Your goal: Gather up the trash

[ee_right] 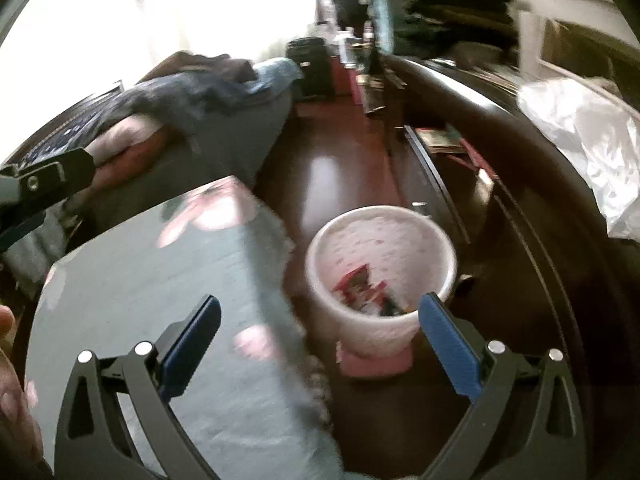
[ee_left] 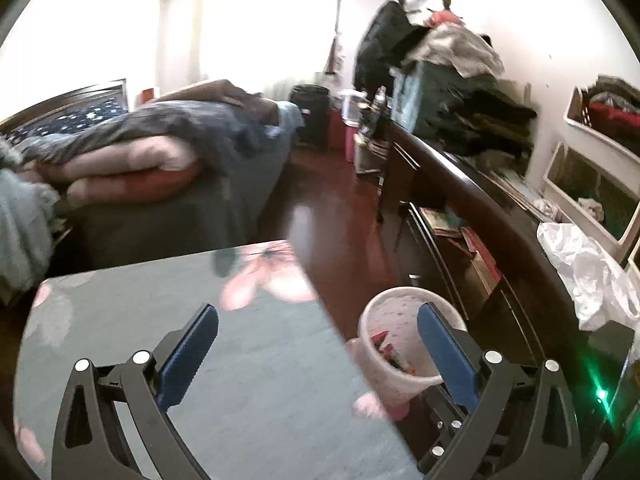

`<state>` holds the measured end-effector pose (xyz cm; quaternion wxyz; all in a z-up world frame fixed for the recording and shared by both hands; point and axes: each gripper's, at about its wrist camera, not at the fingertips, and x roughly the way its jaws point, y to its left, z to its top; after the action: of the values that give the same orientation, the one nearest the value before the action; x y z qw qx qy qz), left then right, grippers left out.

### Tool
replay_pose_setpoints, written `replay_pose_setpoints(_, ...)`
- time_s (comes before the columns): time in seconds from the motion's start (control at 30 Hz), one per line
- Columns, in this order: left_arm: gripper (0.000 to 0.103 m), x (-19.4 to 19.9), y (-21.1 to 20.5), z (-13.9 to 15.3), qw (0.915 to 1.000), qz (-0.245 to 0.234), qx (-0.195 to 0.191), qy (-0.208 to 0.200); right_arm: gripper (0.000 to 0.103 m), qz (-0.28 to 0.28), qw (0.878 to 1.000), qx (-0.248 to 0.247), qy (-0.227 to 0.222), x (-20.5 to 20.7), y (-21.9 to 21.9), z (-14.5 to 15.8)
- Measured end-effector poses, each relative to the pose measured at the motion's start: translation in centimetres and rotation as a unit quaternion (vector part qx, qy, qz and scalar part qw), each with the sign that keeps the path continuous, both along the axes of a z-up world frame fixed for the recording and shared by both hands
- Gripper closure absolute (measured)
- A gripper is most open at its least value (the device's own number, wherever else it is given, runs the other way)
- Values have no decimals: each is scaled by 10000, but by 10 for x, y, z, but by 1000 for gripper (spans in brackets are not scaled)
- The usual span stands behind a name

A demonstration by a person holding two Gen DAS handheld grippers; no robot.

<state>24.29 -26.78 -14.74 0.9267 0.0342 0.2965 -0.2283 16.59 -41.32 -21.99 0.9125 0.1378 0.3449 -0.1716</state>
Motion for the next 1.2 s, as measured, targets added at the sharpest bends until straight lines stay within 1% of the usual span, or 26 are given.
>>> replay_pose_setpoints(0.1, 4, -20, 42, 10, 9993, 346, -96, -92, 4, 291, 9996, -27, -41, -9, 37, 10)
replay_pose_setpoints(0.13, 4, -31, 63, 14, 9985, 507, -140, -122, 4, 432, 9990, -27, -108, -14, 50, 15)
replay_pose_setpoints(0.2, 4, -44, 89, 19, 9973, 682, -169, -203, 4, 616, 9978, -98, -235, -26, 74, 27)
replay_pose_setpoints(0.23, 4, -56, 108, 25, 9957, 877, -132, -283, 4, 667, 9973, -149, -283, -33, 87, 32)
replay_pose_setpoints(0.3, 4, -71, 132, 33, 9931, 1087, -108, -419, 4, 804, 9956, -248, -402, -48, 113, 44)
replay_pose_setpoints(0.4, 4, -100, 169, 48, 9868, 1448, -92, -714, 4, 889, 9934, -466, -548, -69, 142, 61)
replay_pose_setpoints(0.5, 4, -130, 205, 61, 9795, 1768, -206, -943, 4, 949, 9893, -605, -923, -91, 165, 84)
replay_pose_setpoints(0.53, 4, -137, 214, 65, 9772, 1869, -251, -974, 4, 946, 9869, -659, -1131, -102, 173, 94)
replay_pose_setpoints(0.63, 4, -155, 237, 75, 9714, 2067, -375, -1111, 4, 944, 9799, -845, -1540, -124, 187, 118)
replay_pose_setpoints(0.77, 4, -179, 257, 88, 9619, 2338, -282, -1387, 4, 948, 9723, -1049, -1859, -145, 200, 139)
replay_pose_setpoints(0.8, 4, -185, 259, 91, 9593, 2395, -246, -1476, 4, 968, 9707, -1090, -1910, -149, 204, 141)
replay_pose_setpoints(0.87, 4, -193, 264, 95, 9570, 2420, -294, -1571, 4, 1047, 9685, -1185, -1924, -155, 214, 146)
replay_pose_setpoints(0.97, 4, -202, 271, 99, 9565, 2386, -397, -1631, 4, 1204, 9669, -1219, -1892, -161, 225, 148)
replay_pose_setpoints(1.2, 4, -209, 278, 97, 9555, 2428, -385, -1632, 4, 1297, 9654, -1291, -1857, -169, 237, 149)
